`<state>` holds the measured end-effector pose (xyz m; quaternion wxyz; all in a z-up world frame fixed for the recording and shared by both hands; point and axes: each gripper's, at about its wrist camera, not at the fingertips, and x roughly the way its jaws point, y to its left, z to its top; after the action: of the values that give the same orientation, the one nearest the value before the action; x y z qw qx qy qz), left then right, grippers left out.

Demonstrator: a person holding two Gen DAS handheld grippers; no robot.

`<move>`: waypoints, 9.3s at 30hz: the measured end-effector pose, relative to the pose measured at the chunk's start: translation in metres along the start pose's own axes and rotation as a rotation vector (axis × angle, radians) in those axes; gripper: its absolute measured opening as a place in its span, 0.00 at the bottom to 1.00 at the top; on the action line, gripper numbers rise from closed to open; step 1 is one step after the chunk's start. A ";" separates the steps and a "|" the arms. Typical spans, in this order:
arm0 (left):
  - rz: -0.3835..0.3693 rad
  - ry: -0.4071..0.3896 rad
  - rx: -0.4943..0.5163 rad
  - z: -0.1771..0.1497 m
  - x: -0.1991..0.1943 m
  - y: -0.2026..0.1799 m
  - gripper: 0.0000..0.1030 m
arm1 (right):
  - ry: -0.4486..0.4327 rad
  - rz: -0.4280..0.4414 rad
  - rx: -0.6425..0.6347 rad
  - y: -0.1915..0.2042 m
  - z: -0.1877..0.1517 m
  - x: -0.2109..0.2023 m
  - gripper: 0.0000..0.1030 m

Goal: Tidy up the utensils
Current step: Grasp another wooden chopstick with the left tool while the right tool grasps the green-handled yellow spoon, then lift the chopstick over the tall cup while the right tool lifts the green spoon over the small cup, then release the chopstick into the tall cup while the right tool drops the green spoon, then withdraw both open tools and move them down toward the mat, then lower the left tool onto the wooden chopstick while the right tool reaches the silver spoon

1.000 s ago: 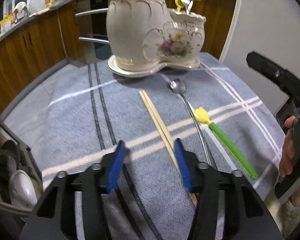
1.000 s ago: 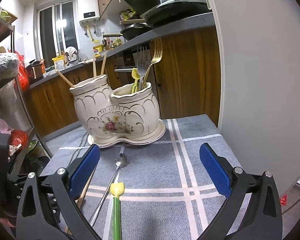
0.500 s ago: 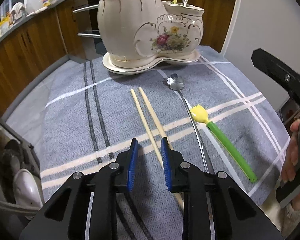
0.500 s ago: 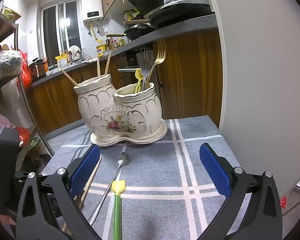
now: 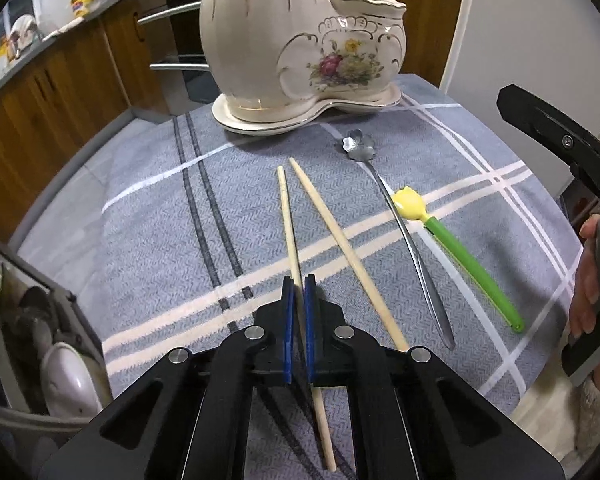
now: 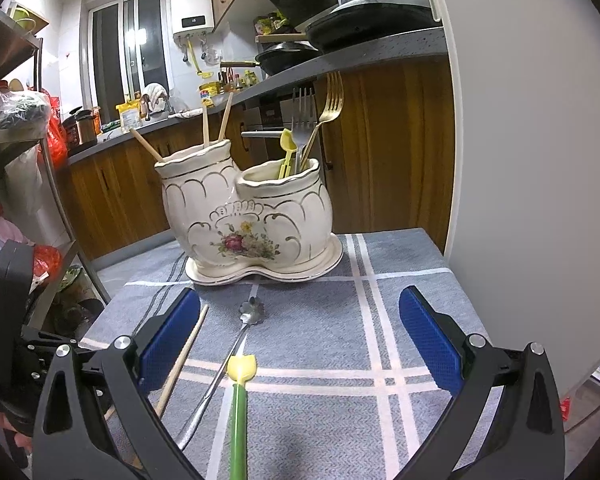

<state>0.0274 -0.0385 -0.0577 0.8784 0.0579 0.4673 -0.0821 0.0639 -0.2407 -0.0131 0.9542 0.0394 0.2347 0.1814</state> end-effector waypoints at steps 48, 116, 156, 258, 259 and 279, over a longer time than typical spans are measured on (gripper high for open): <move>-0.053 -0.166 0.035 -0.006 -0.038 0.017 0.05 | 0.225 0.132 -0.131 0.037 -0.016 0.002 0.09; -0.090 -0.893 -0.007 0.184 -0.054 0.033 0.05 | -0.310 0.121 0.025 0.008 0.130 0.101 0.09; -0.066 -0.905 0.029 0.136 -0.089 0.024 0.64 | -0.177 0.014 -0.011 -0.003 0.098 0.061 0.47; -0.064 -0.126 0.099 0.014 0.008 0.014 0.06 | 0.357 0.142 -0.084 0.037 0.002 0.072 0.57; -0.054 -0.128 0.095 0.014 0.008 0.016 0.06 | 0.373 0.151 -0.088 0.041 0.000 0.075 0.50; -0.096 -0.080 0.081 0.014 0.010 0.025 0.06 | 0.516 0.131 -0.333 0.077 -0.014 0.091 0.04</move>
<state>0.0491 -0.0178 -0.0579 0.8883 0.0677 0.4304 -0.1453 0.1074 -0.1361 -0.0524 0.8427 -0.1498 0.4331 0.2825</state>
